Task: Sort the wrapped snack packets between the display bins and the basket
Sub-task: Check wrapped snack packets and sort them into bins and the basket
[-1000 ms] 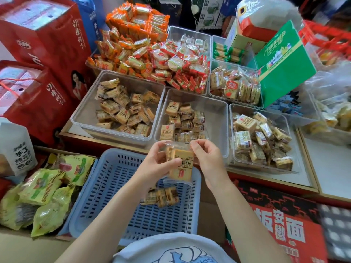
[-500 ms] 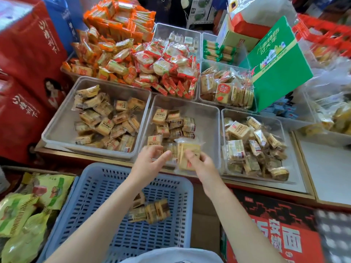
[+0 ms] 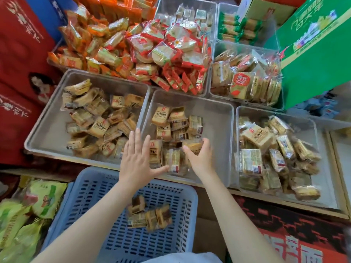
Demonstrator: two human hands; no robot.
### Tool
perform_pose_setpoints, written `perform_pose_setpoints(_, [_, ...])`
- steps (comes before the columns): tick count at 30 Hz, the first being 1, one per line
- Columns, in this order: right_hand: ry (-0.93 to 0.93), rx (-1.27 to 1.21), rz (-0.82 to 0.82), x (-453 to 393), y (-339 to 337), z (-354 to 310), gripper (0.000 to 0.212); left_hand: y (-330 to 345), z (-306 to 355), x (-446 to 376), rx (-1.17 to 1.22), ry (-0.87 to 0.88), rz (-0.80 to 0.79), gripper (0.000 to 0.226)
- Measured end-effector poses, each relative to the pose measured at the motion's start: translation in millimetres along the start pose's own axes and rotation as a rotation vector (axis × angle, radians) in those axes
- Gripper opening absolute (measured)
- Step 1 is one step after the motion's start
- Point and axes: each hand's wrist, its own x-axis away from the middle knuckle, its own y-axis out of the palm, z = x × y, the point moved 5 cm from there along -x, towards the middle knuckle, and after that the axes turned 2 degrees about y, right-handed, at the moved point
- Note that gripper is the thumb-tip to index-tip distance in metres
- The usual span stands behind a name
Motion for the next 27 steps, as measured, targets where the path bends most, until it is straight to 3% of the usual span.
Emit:
perform_pose_setpoints(3, [-0.098, 0.213, -0.053, 2.2, 19.0, -8.9, 0.098, 0.5, 0.7, -1.0, 0.006, 0.001, -0.01, 0.134])
perform_pose_setpoints(6, [-0.09, 0.337, -0.046, -10.0, 27.2, -9.2, 0.089, -0.8, 1.5, -1.8, 0.028, 0.001, -0.004, 0.135])
perform_pose_setpoints(9, [0.007, 0.282, -0.036, -28.7, 20.7, -2.0, 0.08, -0.1, 1.5, -2.4, 0.029, 0.004, 0.01, 0.136])
perform_pose_setpoints(12, [0.037, 0.22, -0.057, -26.1, 15.8, -4.9, 0.086, 1.8, 0.8, -1.7, 0.035, 0.01, 0.03, 0.134])
perform_pose_setpoints(15, [-0.109, 0.157, 0.026, -6.9, 11.5, -31.3, 0.082, -0.5, -1.0, -1.4, 0.163, 0.034, 0.057, 0.13])
perform_pose_setpoints(18, [-0.245, 0.031, -0.007, 8.3, 14.5, -64.8, 0.066, -10.6, -17.0, 2.0, 0.396, 0.017, 0.121, 0.113])
perform_pose_setpoints(23, [-0.345, -0.089, -0.223, 16.4, 68.5, -140.0, 0.024, -25.7, -124.4, 15.0, 0.409, -0.262, 0.314, 0.092])
perform_pose_setpoints(27, [-0.32, -0.122, -0.351, 10.0, 135.7, -204.1, 0.022, -46.8, -213.6, -9.4, 0.281, -0.386, 0.402, 0.083])
